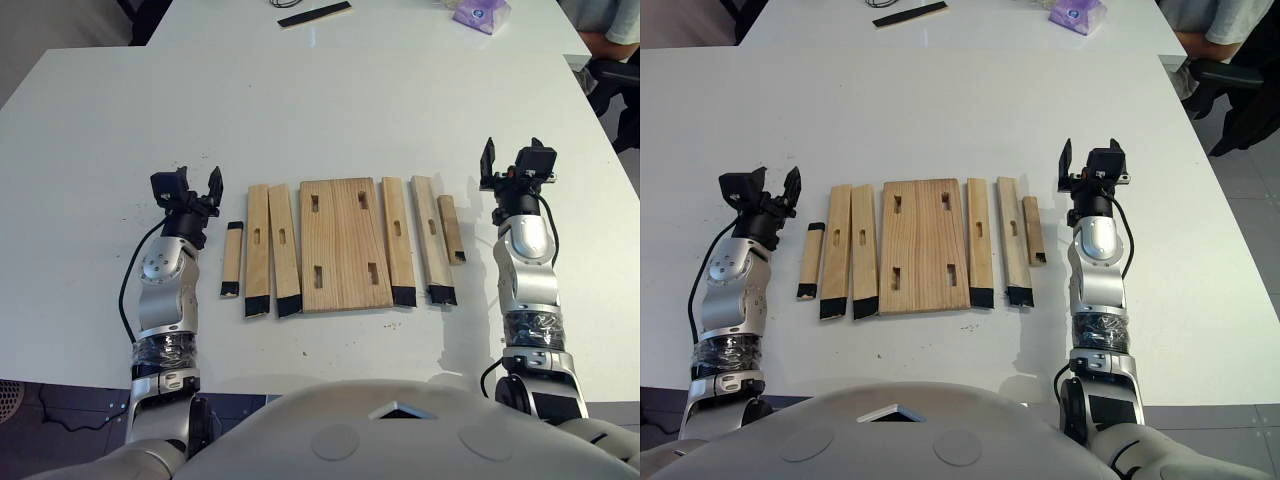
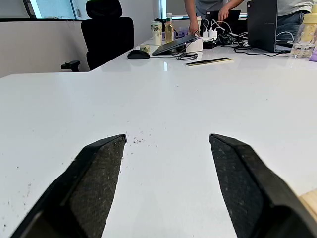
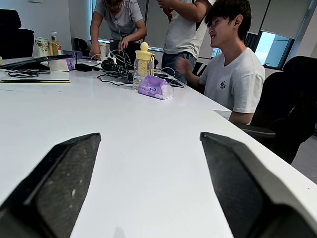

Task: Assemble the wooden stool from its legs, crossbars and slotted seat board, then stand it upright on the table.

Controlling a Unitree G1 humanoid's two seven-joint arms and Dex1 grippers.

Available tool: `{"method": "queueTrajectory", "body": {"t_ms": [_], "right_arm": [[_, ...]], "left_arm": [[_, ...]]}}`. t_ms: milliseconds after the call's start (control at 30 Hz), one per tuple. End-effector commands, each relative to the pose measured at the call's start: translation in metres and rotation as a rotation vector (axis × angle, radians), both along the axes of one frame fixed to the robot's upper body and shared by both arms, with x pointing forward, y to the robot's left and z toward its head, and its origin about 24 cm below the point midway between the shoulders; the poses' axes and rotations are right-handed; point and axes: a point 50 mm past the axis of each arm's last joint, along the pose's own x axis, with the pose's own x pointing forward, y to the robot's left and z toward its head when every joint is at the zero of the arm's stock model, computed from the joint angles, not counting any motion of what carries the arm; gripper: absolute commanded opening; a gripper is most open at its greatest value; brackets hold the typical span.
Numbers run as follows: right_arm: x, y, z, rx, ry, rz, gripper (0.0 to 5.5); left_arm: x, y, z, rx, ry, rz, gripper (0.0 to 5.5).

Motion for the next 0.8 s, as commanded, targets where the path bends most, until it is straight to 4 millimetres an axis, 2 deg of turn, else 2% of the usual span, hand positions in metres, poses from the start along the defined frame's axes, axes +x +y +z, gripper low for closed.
{"method": "queueTrajectory", "body": {"t_ms": [33, 800], "right_arm": [[0.003, 0.003, 0.000, -0.009, -0.006, 0.008, 3.71], [0.009, 0.014, -0.011, -0.003, 0.011, 0.021, 3.71]], "left_arm": [[0.003, -0.003, -0.002, 0.015, 0.006, -0.014, 3.11], [0.015, -0.001, -0.010, 0.052, 0.032, -0.052, 3.11]]}}
